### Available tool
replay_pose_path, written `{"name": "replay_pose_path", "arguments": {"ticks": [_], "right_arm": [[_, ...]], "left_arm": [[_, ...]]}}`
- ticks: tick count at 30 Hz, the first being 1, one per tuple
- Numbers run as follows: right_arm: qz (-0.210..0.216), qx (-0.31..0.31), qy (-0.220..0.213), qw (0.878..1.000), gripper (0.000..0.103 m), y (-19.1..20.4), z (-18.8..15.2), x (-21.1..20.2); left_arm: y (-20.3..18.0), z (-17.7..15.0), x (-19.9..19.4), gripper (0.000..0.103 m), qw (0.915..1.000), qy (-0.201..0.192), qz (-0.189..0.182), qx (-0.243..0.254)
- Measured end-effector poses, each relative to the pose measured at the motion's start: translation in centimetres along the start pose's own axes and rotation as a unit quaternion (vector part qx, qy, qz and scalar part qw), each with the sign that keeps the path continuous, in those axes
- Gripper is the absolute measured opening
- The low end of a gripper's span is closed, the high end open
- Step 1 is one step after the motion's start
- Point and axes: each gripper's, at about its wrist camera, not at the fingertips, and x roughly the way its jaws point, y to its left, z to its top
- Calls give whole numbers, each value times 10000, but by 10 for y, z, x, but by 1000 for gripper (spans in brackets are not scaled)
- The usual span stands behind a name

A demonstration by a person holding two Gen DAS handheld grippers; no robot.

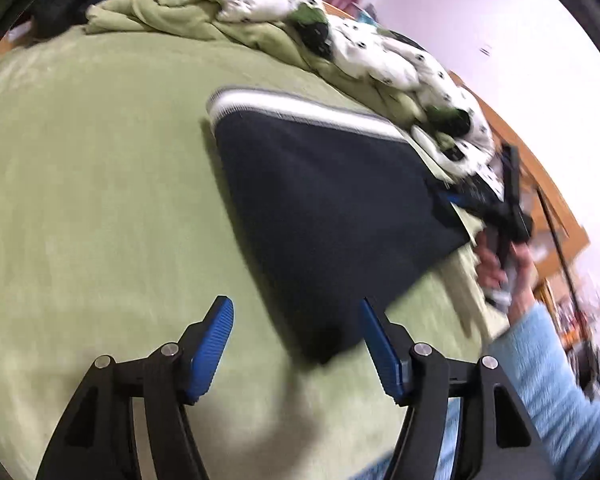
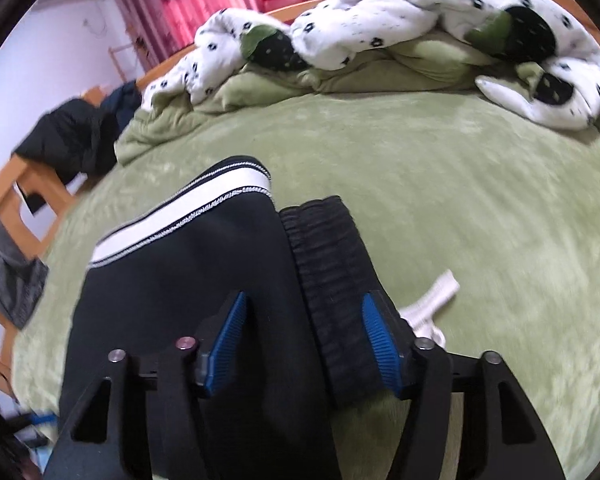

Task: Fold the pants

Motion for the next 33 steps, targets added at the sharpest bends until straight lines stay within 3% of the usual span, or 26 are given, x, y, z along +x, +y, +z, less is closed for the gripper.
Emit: {"name": "replay_pose_path", "arguments": {"ticks": [7, 16, 18, 19, 21, 25, 28, 30, 32, 33], "right_arm": [[-350, -735, 350, 9961, 72, 10, 15, 25], [33, -837, 662, 9943, 73, -3, 22, 49], [290, -698, 821, 9938, 73, -11, 24, 62], [463, -464, 970, 9931, 73, -18, 26, 68], [589, -329, 1089, 9918, 72, -22, 28, 73], [587, -123, 916, 9940, 63, -15, 22, 59], [696, -75, 596, 9958, 53, -2, 17, 27], [817, -154, 321, 9960, 47, 20, 10, 4], [1150, -91, 128, 9932, 23, 44, 4, -12], [1307, -63, 72, 9914, 19, 56, 1, -17]], "left_arm": [[6, 47, 65, 63, 9988, 381, 272, -147], [27, 55, 120, 63, 9957, 582, -443, -574], [25, 56, 120, 55, 9959, 571, -436, -541], [25, 56, 119, 44, 9960, 545, -435, -554], [21, 61, 119, 34, 9962, 476, -364, -632], [23, 64, 101, 18, 9966, 255, -246, -746], [31, 68, 75, 13, 9962, 184, -496, -690], [35, 73, 59, 13, 9967, 114, -457, -663], [41, 74, 36, 11, 9978, -49, -349, -556], [45, 74, 24, 10, 9980, -100, -304, -541]]}}
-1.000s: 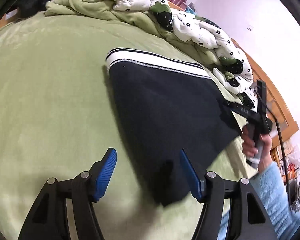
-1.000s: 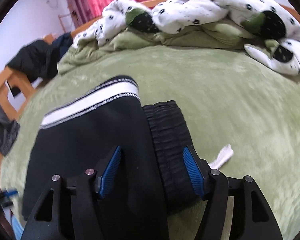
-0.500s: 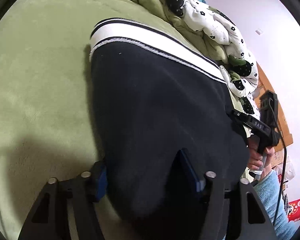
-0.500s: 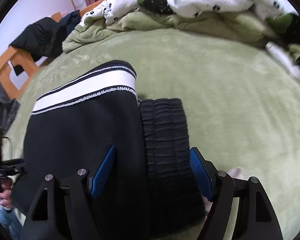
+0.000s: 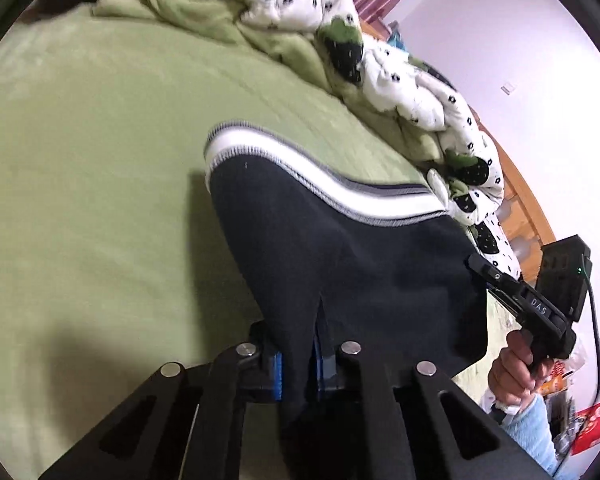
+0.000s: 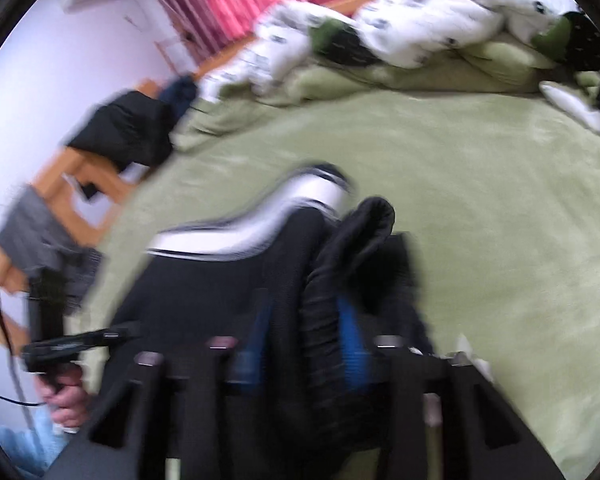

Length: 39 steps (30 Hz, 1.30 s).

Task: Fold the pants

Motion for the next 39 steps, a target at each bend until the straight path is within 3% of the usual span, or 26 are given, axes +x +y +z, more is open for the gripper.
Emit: {"name": "replay_pose_path", "arguments": {"ticks": [3, 7, 12, 14, 16, 17, 19, 21, 23, 26, 28, 34, 36, 37, 38, 39], "right_arm": [[-89, -177, -246, 9995, 16, 48, -10, 8], [469, 58, -201, 9987, 12, 87, -16, 24], [817, -55, 4, 9966, 11, 127, -24, 43], [718, -250, 6, 9971, 11, 134, -31, 47], [376, -443, -56, 9983, 14, 127, -36, 47], [202, -479, -51, 9986, 18, 119, -41, 45], [-266, -281, 179, 9991, 28, 90, -53, 46], [-547, -86, 558, 9969, 34, 68, -59, 54], [-570, 137, 574, 9966, 38, 56, -66, 46], [-598, 85, 133, 9981, 40, 67, -66, 13], [-387, 43, -93, 9992, 45, 78, -64, 0], [-607, -267, 295, 9974, 46, 106, -75, 42], [-1015, -500, 335, 9930, 47, 110, -84, 60], [-1182, -596, 312, 9907, 43, 111, -88, 65], [-1243, -654, 215, 9899, 9, 114, -89, 63], [-925, -642, 221, 9934, 10, 118, -88, 58]], "left_arm": [[13, 2, -24, 10, 9999, -40, 85, -73], [40, 5, -63, 10, 9986, -281, 429, -150], [79, 1, -79, 10, 9970, -20, 694, -345], [89, -7, -65, 12, 9954, 273, 797, -464], [93, -16, -51, 30, 9933, 425, 995, -407], [93, -22, -47, 34, 9918, 433, 1164, -305], [88, -29, -44, 47, 9917, 403, 1217, -131], [84, -36, -42, 53, 9911, 472, 1246, 25], [84, -43, -49, 54, 9893, 431, 1389, 144], [92, -49, -69, 58, 9905, 298, 1342, 71], [95, -53, -78, 58, 9902, 210, 1379, -4], [112, -80, -107, 58, 9874, 171, 1568, -151], [116, -94, -118, 58, 9866, 203, 1604, -200], [116, -98, -120, 58, 9864, 228, 1612, -217], [116, -104, -123, 58, 9863, 261, 1615, -216], [114, -108, -125, 58, 9863, 264, 1617, -208]]}}
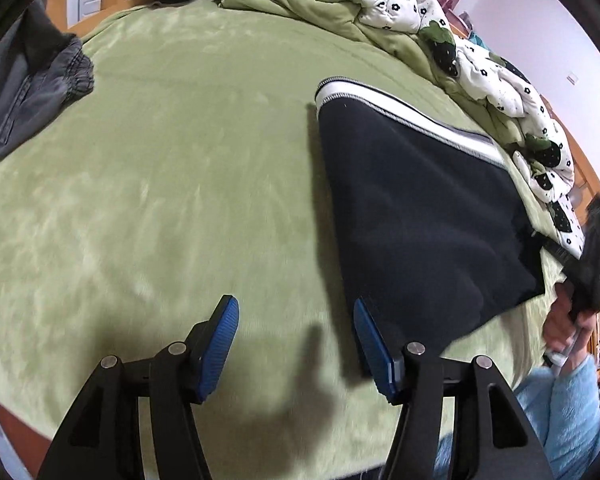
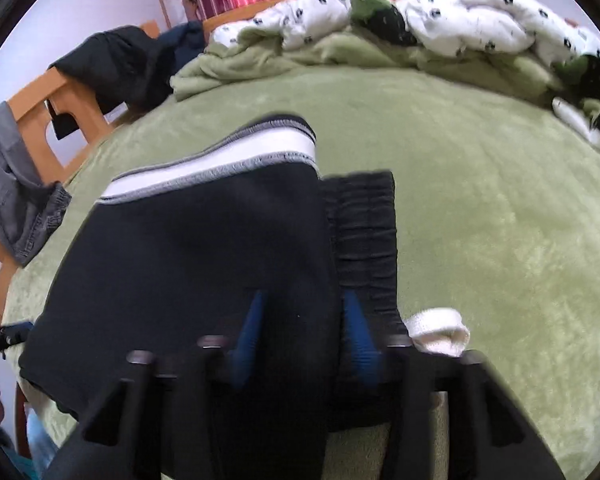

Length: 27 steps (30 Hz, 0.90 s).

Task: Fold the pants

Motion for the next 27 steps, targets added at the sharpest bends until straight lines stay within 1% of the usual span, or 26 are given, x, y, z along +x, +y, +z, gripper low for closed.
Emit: {"name": "replay_pose_path", "arguments": {"ticks": [1, 2, 3, 4, 5, 6, 7, 8, 9, 10, 11, 12, 13, 15, 17, 18, 20, 21, 22, 23, 24, 25, 26, 27], "right_arm": [[126, 8, -102, 9999, 9, 1, 2, -8], [211, -24, -306, 9993, 9, 4, 5, -21], [336, 38, -422, 9985, 9, 2, 6, -30], [611, 292, -536, 9963, 9, -4, 10, -43], [739, 465, -639, 9941, 9, -10, 14, -54], [667, 521, -811, 9931, 9, -14, 15, -63], [571, 485, -904, 9931, 9, -17, 16, -66], [478, 484, -876, 9938, 9, -22, 15, -66], [405, 544, -711, 9952, 9, -28, 14, -59], [309, 604, -434, 9968, 9, -35, 9, -46], [178, 613, -314, 9975, 9, -39, 5, -36], [87, 617, -221, 9978, 9, -44, 0, -27], [132, 723, -213, 9971, 10, -51, -8, -21], [305, 994, -278, 9942, 10, -60, -11, -22], [344, 1081, -257, 9932, 10, -59, -8, -23], [314, 1054, -254, 9936, 10, -58, -7, -21], [198, 893, -260, 9955, 10, -54, -7, -20], [172, 852, -271, 9959, 10, -52, -8, -20], [181, 868, -279, 9957, 10, -54, -9, -21], [219, 917, -276, 9952, 10, -56, -9, -20], [246, 952, -277, 9948, 10, -58, -10, -19], [301, 1005, -287, 9941, 10, -63, -11, -20], [367, 1059, -295, 9933, 10, -67, -12, -21], [403, 1100, -280, 9927, 10, -68, -13, -20]], "left_arm": [[-1, -5, -4, 58, 10000, -37, -19, 28], [-4, -8, -7, 58, 9999, -72, -66, 92], [-6, -12, -11, 58, 9996, -115, -178, 199], [-9, -16, -15, 58, 9988, -160, -324, 330], [-14, -22, -18, 60, 9972, -180, -519, 517], [-20, -28, -20, 64, 9947, -140, -706, 733], [-25, -34, -19, 66, 9927, -87, -796, 898], [-34, -40, -16, 66, 9908, -11, -757, 1126], [-41, -44, -12, 66, 9896, 9, -623, 1294], [-48, -48, -9, 66, 9883, -8, -445, 1456], [-57, -52, -3, 66, 9858, -36, -236, 1661], [-64, -53, 1, 66, 9838, -19, -155, 1788], [-69, -53, 6, 66, 9818, 14, -88, 1895], [-85, -51, 17, 66, 9772, -2, 158, 2116], [-97, -49, 28, 66, 9707, -84, 614, 2320], [-100, -47, 34, 65, 9695, -121, 711, 2342], [-104, -41, 42, 54, 9716, -134, 639, 2273], [-106, -38, 43, 38, 9736, -159, 589, 2202], [-104, -34, 39, 18, 9757, -287, 593, 2088], [-97, -28, 30, 18, 9790, -553, 571, 1879], [-87, -23, 19, 18, 9835, -776, 317, 1603], [-79, -21, 14, 18, 9863, -861, 191, 1395], [-70, -20, 17, 18, 9895, -794, 147, 1200], [-66, -22, 23, 18, 9905, -663, 190, 1191]]}}
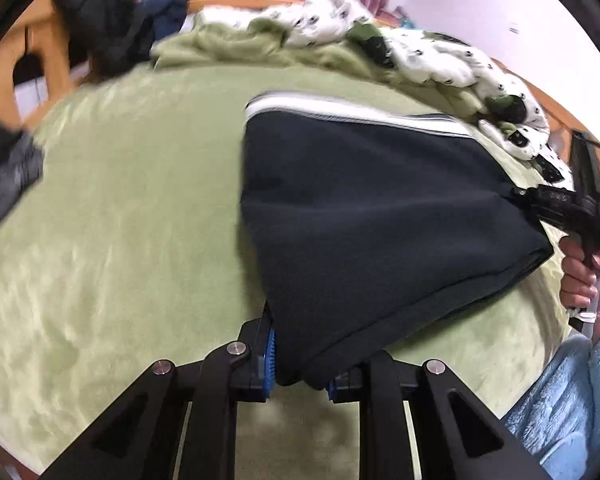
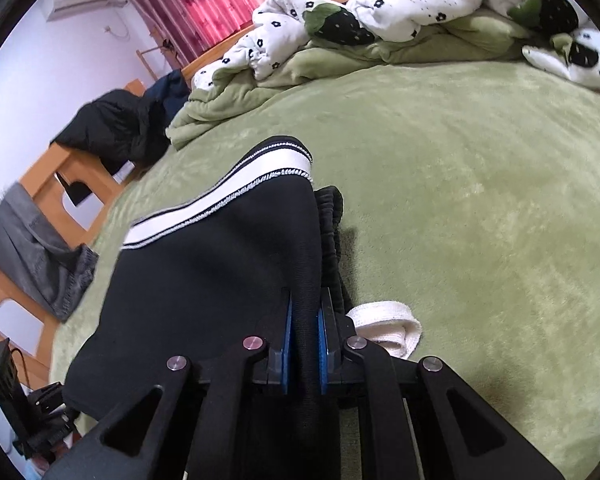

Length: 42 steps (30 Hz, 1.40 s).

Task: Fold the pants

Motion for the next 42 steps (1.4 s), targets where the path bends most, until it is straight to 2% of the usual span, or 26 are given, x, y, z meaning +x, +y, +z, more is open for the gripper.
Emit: {"name": "replay_pose_path", "arguments": {"ticks": [2, 4, 6, 8, 10, 12, 14, 15, 16, 18, 19, 20, 23, 25, 27, 31, 36, 42], "right_arm": [[-38, -104, 7, 9999, 10, 1, -1, 2], [-82, -193, 14, 9998, 10, 4, -3, 3], [-235, -359, 26, 9991, 12, 9, -6, 4], [-389, -517, 101, 9979, 22, 14, -7, 0], [-473, -632, 159, 9968, 23, 18, -7, -9], [-622, -758, -68, 9952, 23, 23, -9, -27], [-663, -945, -361, 9927, 23, 33, -14, -46], [-614, -1042, -428, 9917, 23, 39, -16, -51], [-535, -1205, -491, 9900, 23, 49, -19, -54], [-437, -1441, -584, 9869, 23, 63, -25, -51], [-434, -1512, -574, 9859, 23, 68, -28, -48], [-454, -1592, -507, 9849, 23, 72, -31, -40], [-680, -1702, -37, 9831, 24, 63, -45, -8], [-783, -1985, -57, 9769, 24, 56, -59, 0], [-811, -2056, -113, 9752, 24, 56, -65, -4], [-799, -1714, -154, 9818, 24, 51, -65, -8], [-882, -1628, -204, 9825, 24, 53, -66, -7], [-895, -1494, -183, 9846, 24, 54, -66, -9]], "left_arm": [[0, -13, 13, 18, 9995, 270, 137, 96], [-6, -20, 9, 21, 9992, 236, 171, 281], [-3, -20, -5, 23, 9993, 308, -150, 171], [6, -23, -26, 28, 9975, 333, -628, 54], [15, -26, -45, 29, 9972, 267, -695, 46], [24, -26, -64, 29, 9983, 73, -571, -93], [25, -12, -68, 37, 9977, -114, -613, -276], [22, -1, -67, 45, 9967, -218, -699, -354], [17, 10, -64, 49, 9960, -304, -726, -411], [1, 28, -48, 52, 9958, -403, -757, -316], [-6, 32, -36, 53, 9972, -355, -616, -243], [-12, 32, -18, 53, 9991, -188, -343, -190], [-13, 9, 18, 57, 9989, 326, -158, -306], [-7, -2, 16, 63, 9981, 213, -172, -553], [0, -8, 14, 63, 9954, 347, -346, -828], [15, -18, 17, 64, 9880, 460, -668, -1314], [8, -22, 21, 64, 9899, 471, -499, -1240], [9, -18, 22, 64, 9891, 535, -523, -1267]]}}
